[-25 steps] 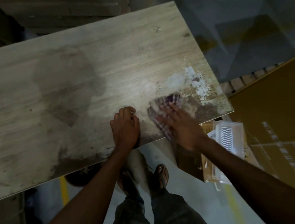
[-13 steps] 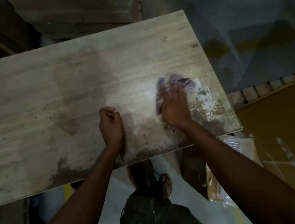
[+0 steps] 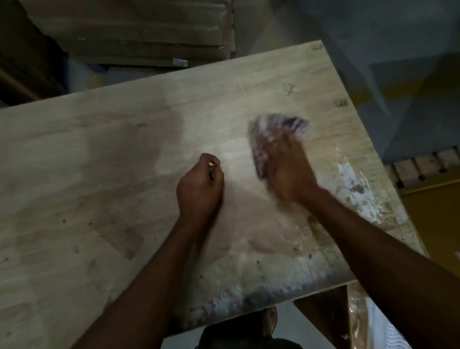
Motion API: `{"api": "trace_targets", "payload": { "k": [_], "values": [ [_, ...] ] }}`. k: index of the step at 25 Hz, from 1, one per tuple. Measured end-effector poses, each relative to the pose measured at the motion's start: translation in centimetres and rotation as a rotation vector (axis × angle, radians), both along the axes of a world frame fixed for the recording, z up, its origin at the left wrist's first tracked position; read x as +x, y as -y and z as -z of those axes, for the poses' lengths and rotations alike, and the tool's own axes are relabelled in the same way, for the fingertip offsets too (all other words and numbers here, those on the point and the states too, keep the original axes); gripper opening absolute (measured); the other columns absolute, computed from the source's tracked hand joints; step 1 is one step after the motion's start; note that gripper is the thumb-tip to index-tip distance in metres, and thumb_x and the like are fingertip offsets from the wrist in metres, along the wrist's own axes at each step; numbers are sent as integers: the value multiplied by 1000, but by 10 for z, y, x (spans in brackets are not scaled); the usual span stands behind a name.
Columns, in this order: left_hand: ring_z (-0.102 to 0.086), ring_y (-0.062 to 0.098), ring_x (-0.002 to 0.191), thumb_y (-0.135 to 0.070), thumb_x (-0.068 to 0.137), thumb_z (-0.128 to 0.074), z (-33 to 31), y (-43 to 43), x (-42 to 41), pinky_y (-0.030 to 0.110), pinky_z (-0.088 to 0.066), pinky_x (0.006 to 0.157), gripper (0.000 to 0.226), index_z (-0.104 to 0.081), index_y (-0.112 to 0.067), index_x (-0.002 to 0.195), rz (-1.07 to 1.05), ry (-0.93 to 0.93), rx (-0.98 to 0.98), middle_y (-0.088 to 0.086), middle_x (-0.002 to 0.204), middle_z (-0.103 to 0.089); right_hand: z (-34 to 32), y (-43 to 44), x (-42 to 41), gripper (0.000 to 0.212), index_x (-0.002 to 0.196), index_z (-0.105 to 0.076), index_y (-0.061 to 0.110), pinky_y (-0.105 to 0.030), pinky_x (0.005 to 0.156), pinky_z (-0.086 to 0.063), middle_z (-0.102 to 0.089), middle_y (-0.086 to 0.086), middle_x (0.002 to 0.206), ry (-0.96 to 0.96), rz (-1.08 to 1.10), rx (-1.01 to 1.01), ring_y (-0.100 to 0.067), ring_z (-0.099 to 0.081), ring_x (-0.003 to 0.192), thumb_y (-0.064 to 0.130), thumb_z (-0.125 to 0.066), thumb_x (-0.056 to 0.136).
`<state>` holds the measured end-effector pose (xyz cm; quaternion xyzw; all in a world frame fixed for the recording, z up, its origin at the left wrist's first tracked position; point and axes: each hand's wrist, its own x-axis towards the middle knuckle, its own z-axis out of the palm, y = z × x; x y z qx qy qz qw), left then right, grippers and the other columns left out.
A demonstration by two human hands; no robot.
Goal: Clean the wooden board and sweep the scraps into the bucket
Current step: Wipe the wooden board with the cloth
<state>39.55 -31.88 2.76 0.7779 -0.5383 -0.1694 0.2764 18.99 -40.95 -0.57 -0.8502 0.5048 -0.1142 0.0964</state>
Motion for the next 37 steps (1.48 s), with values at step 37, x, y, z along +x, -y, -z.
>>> {"api": "trace_targets", "payload": {
  "k": [37],
  "values": [
    [-54,27,93,-32,99,-46,35,176,-39,43,-37,80,17,-56,-24,109,59,363,-69,4,104,-59,-45,228,-43,64,159,-30,12,-62,125,-12,-26,-23,166,-164,76,80,-47,-15,155,33,-20,99]
  ]
}}
